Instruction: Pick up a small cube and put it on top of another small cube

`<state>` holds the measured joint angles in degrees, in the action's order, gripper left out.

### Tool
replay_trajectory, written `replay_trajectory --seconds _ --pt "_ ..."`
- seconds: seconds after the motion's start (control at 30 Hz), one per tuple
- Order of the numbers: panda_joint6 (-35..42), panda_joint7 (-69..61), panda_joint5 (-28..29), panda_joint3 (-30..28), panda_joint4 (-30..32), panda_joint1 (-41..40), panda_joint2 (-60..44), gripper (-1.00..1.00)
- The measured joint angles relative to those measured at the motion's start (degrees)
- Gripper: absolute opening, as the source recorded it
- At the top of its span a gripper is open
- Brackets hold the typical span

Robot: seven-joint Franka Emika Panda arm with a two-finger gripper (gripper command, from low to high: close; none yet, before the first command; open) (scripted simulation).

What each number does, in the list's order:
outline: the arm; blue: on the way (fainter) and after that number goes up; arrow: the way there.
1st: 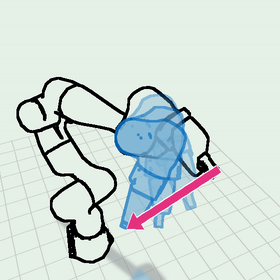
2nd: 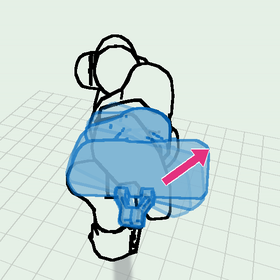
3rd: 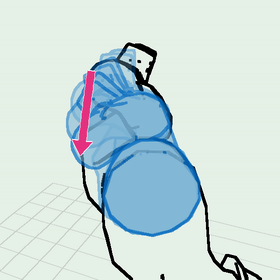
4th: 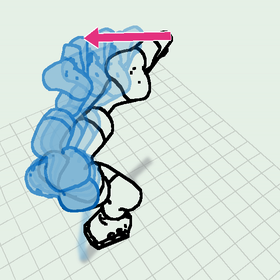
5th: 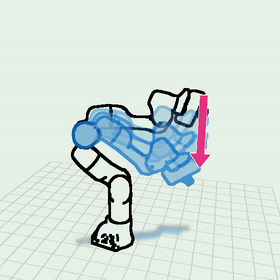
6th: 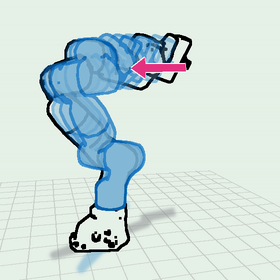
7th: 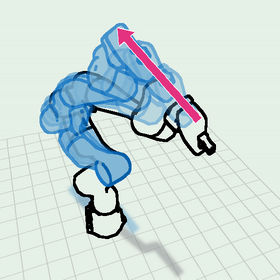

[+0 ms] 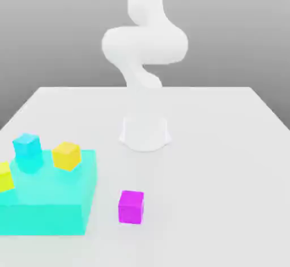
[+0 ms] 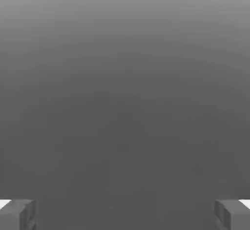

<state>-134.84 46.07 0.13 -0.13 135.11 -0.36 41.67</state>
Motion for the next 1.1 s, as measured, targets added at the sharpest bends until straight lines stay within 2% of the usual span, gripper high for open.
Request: replay_trajectory --seconds 0.6,0.83,0.87,1.1 --pt "-27.4 1.4 0.2 -1.8 28.2 -3.0 -38.6 0.00" --pt "-39.4 0.1 -1.6 -0.6 27.4 -3.8 -53.4 0.00" --pt "-41.0 0.1 -1.7 -0.5 27.1 -3.9 -55.2 -1.00" --pt "-41.2 0.2 -1.5 -0.3 27.1 -4.1 -55.5 -1.00"
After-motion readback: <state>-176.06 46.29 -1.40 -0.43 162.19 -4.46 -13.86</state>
